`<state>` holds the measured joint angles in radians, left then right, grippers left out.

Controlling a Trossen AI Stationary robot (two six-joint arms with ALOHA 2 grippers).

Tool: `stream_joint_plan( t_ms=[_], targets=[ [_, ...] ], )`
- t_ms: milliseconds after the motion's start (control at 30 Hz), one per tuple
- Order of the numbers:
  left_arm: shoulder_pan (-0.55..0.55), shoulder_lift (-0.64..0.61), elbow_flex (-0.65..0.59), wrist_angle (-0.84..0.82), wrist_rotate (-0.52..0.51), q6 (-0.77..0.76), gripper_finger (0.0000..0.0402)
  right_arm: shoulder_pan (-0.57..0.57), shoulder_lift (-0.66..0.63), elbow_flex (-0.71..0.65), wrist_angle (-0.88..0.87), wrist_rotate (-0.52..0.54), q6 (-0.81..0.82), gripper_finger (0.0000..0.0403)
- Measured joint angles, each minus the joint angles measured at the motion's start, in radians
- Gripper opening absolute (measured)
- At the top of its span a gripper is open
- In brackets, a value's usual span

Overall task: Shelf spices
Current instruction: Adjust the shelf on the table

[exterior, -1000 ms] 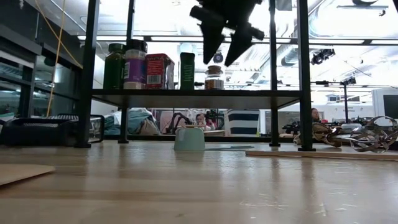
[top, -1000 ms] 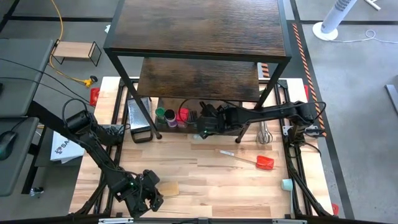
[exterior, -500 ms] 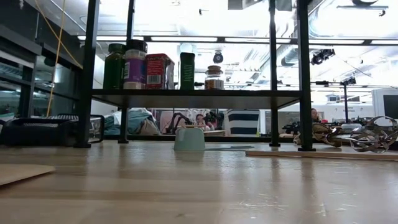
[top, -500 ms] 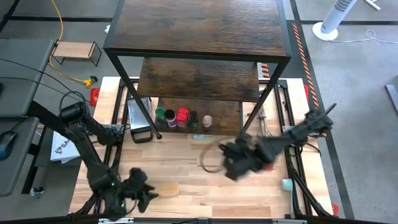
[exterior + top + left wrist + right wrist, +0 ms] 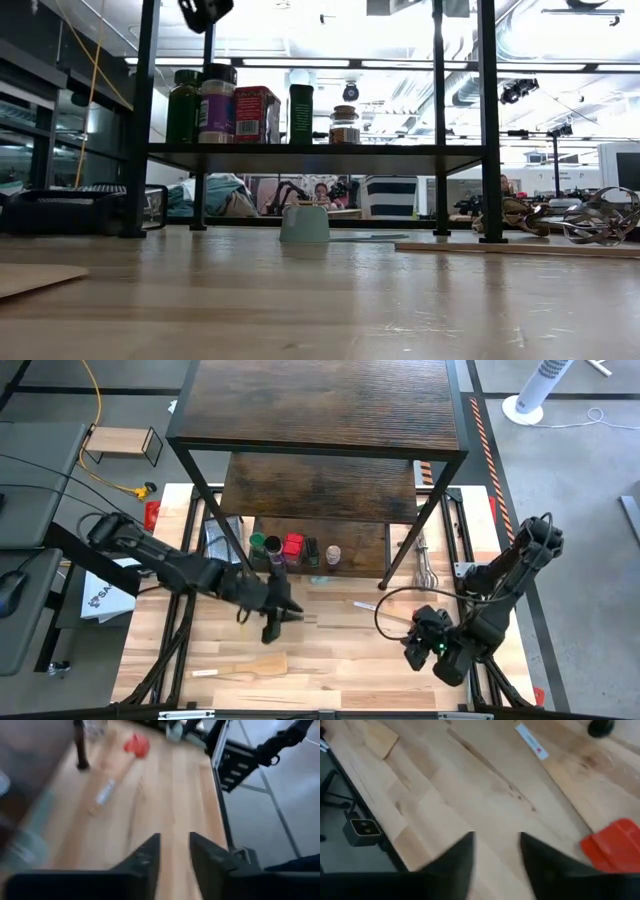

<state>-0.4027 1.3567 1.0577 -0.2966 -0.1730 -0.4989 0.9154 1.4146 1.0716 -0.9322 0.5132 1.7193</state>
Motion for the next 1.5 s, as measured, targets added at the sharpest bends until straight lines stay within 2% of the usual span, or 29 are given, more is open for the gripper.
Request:
stream_joint_plan(
  t_ms=[100,167,267,400,500,633,767,833,900,1000,1133,1300,1500],
  targets=[
    [0.029,-0.086,-0.085,0.069,0.015,0.067,0.0028,-0.005,-0.003,-0.051,0.051,0.030,-0.030,0.0056],
    [0.041,-0.169,-0.197,0.162,0.030,0.056,0.0011,-0.006,-0.008,-0.090,0.093,0.047,-0.013,0.0018],
    [0.044,-0.315,-0.419,0.354,0.008,0.008,0.0015,-0.001,-0.038,-0.143,0.173,0.134,0.026,0.0016],
    [0.036,-0.497,-0.701,0.629,-0.021,-0.027,0.0002,0.015,-0.078,-0.206,0.182,0.342,0.109,0.0003],
    [0.034,-0.596,-0.865,0.747,-0.010,-0.017,0.0003,0.009,-0.099,-0.260,0.175,0.477,0.171,0.0002],
    [0.035,-0.690,-1.024,0.827,-0.008,0.015,0.0001,-0.001,-0.117,-0.336,0.193,0.537,0.192,0.0001],
    [0.036,-0.735,-1.046,0.645,-0.025,0.070,0.0001,-0.001,-0.115,-0.426,0.209,0.543,0.215,0.0001],
    [0.038,-0.735,-1.046,0.603,-0.029,0.112,0.0001,0.002,-0.115,-0.490,0.222,0.565,0.254,0.0000],
    [0.048,-0.735,-1.046,0.591,-0.030,0.139,0.0001,0.009,-0.115,-0.570,0.258,0.599,0.292,0.0000],
    [0.069,-0.736,-1.046,0.603,-0.030,0.143,0.0001,0.010,-0.133,-0.712,0.412,0.649,0.291,0.0000],
    [0.089,-0.735,-1.046,0.615,-0.024,0.134,0.0001,0.013,-0.136,-0.849,0.579,0.730,0.244,0.0000],
    [0.103,-0.739,-1.046,0.626,-0.078,0.083,0.0001,0.013,-0.135,-0.962,0.604,0.722,0.245,0.0000],
    [0.102,-0.739,-1.046,0.626,-0.101,0.029,0.0001,-0.001,-0.164,-0.971,0.647,0.633,0.110,0.0000]
  ],
)
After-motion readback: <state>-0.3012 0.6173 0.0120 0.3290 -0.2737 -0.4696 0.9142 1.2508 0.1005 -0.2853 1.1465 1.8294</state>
